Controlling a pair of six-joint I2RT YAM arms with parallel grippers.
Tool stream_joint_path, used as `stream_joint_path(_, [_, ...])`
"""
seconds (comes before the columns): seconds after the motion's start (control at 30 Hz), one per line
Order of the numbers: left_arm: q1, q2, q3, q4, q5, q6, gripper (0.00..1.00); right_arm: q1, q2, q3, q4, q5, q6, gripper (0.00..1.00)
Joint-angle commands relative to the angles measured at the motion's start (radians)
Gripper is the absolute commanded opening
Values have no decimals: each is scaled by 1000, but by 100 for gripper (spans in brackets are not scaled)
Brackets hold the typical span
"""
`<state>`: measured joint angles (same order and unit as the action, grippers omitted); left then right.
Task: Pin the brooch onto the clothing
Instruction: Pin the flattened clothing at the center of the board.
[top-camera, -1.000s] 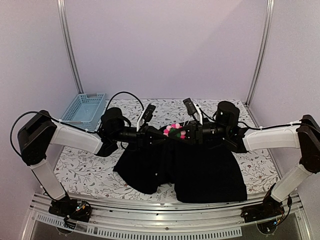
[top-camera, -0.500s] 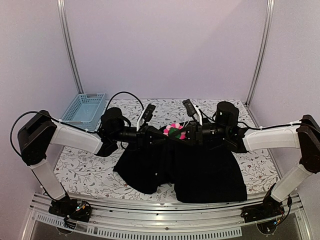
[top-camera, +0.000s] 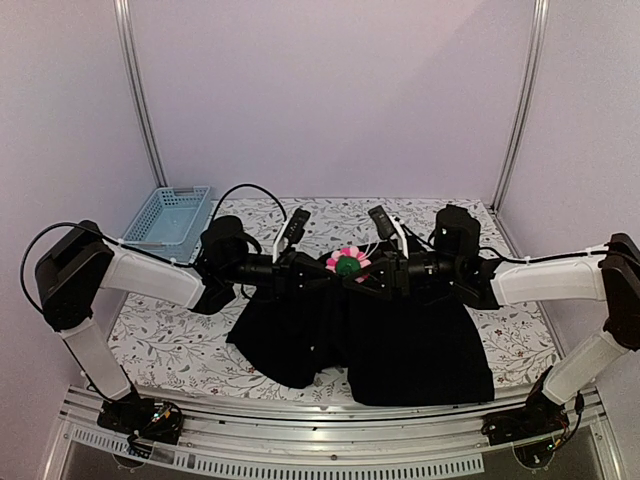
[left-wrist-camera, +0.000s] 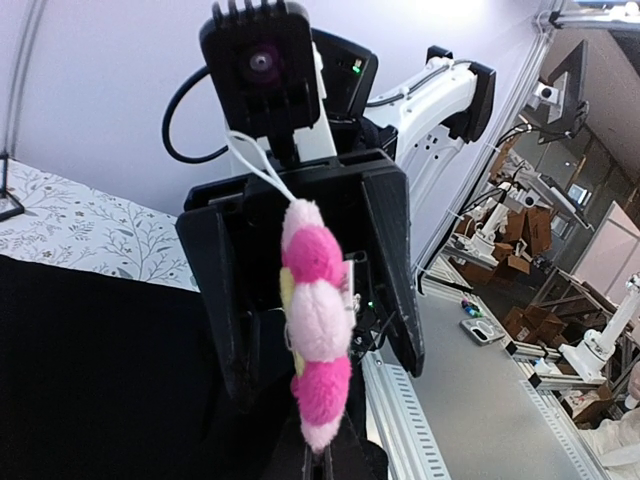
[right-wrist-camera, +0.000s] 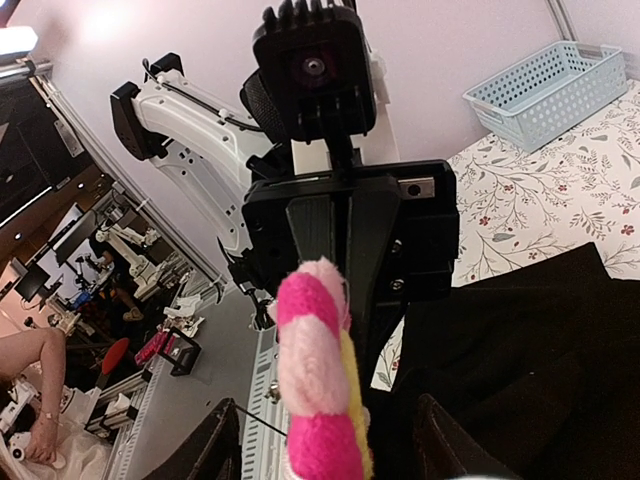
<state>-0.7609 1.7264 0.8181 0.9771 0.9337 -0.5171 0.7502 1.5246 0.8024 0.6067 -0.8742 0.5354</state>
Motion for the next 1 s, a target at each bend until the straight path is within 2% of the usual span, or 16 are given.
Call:
stream_joint_path(0.0, [8, -25, -14, 37, -2, 7, 0, -5, -30, -27, -37, 15, -44, 57])
stream_joint_path(0.13, [8, -27, -16, 37, -1, 9, 0, -3, -37, -32, -40, 57, -57, 53])
stream_joint_path(0.33, [6, -31, -19, 36, 2, 11, 0, -4, -29, -45, 28, 96, -28, 42])
stream_joint_path(0.53, [0, -36, -21, 36, 9, 26, 0, -6, -20, -35, 44, 130, 4, 36])
stream_joint_path(0.73, [-6, -46, -17, 14, 11, 58, 0, -15, -2, -18, 45, 148, 69, 39])
stream_joint_path(0.97, [-14, -51, -5, -24, 19, 84, 0, -15, 28, 32, -70, 189, 78, 37])
